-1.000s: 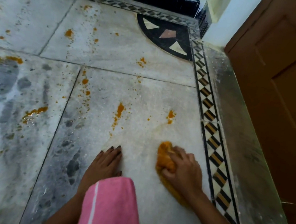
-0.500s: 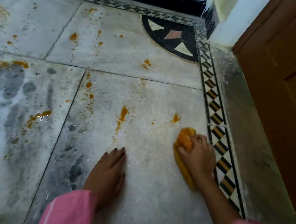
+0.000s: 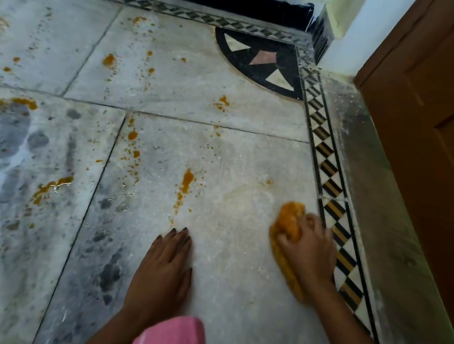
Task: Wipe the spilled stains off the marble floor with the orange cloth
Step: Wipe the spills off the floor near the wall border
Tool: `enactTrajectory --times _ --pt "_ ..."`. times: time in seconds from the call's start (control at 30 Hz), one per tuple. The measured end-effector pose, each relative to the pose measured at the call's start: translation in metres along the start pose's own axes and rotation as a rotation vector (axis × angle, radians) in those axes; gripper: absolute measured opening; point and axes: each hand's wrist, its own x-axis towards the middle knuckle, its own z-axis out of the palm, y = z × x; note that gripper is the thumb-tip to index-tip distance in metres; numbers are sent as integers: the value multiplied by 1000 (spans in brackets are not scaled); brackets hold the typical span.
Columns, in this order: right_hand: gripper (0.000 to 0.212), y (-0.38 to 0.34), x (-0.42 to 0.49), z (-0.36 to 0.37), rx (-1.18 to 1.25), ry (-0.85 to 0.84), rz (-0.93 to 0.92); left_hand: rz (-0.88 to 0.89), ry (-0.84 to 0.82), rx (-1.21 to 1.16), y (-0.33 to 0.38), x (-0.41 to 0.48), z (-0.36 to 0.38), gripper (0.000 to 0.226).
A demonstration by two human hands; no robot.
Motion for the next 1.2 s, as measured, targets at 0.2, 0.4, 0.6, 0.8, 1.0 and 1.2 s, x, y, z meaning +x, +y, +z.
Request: enactTrajectory --times 0.2,0.4,0.6,0.8,1.0,1.2 --pt "54 -97 50 18 47 -8 -20 -2 9 -13 1 1 1 51" --pt "60 -46 -34 11 45 -32 -312 50 40 37 -10 3 0 50" --pt "52 -47 54 4 -16 15 89 87 101 75 -12 0 -1 53" --pt "58 -148 28 28 -5 -74 -233 12 66 117 -20 -6 -5 60" --pt "63 -63 -59 14 20 -79 -453 -64 121 103 -40 -34 -16 58" --pt "61 -96 27 13 -40 -64 -90 -110 146 85 -41 -46 -13 55"
